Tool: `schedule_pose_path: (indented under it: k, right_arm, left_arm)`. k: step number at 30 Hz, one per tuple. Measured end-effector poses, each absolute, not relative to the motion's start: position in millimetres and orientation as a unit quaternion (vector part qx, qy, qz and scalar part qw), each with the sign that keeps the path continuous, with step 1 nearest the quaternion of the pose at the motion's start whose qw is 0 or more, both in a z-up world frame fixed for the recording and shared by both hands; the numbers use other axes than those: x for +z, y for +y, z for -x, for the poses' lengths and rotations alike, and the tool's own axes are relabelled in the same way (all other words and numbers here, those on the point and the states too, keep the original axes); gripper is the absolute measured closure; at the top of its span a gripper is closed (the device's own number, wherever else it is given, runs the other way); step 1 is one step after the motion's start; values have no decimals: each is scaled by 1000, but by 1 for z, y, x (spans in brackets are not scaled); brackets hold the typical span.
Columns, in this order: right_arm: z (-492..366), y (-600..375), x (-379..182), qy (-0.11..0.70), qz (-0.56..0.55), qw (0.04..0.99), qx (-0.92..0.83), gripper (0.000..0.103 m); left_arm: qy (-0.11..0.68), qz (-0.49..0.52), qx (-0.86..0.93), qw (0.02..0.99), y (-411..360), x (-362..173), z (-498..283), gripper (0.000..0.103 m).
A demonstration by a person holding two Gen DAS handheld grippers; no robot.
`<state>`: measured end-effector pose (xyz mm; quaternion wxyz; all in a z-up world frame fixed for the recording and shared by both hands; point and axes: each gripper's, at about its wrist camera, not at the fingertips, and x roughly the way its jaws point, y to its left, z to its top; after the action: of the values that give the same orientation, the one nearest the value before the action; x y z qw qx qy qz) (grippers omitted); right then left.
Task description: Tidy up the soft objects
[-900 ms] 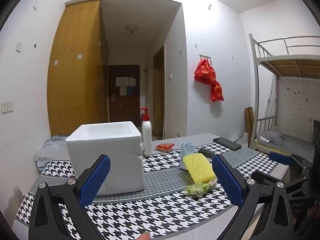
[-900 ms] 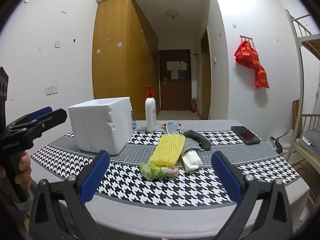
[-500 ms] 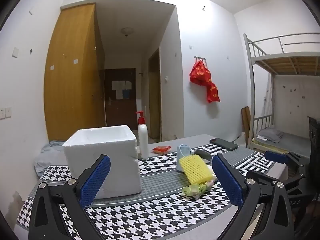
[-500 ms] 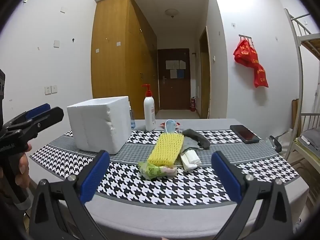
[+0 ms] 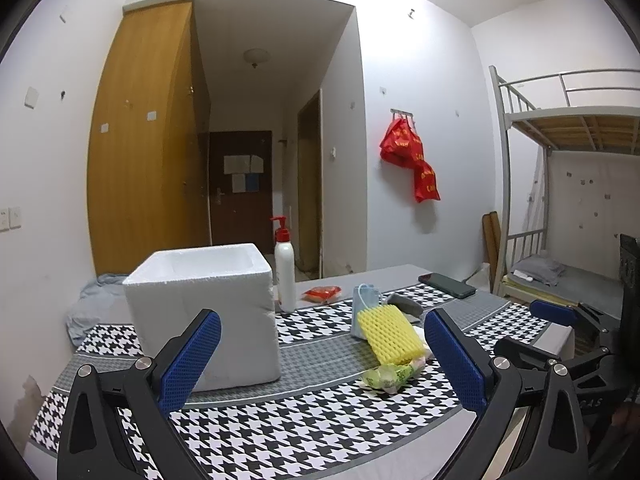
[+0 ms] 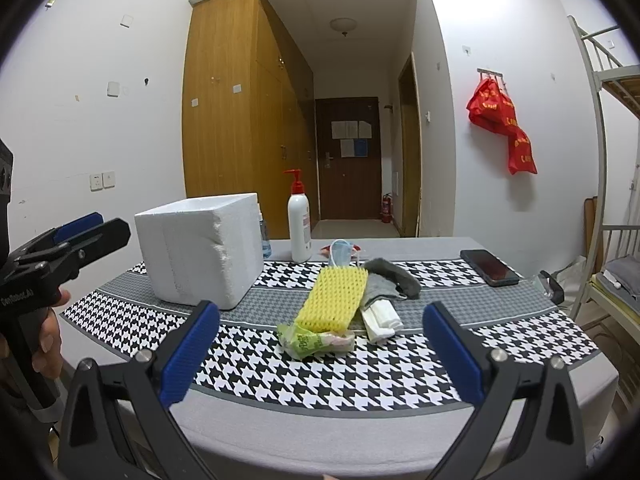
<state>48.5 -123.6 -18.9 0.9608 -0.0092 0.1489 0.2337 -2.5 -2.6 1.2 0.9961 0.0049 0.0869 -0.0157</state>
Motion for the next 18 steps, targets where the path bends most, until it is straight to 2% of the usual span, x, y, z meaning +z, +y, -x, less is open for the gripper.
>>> schedule_pose_path:
  k: [18]
  right_arm:
    - [-51, -128, -21, 155, 1, 960, 233, 0]
  left_arm:
    - [91, -3, -3, 996, -3, 3, 3, 1]
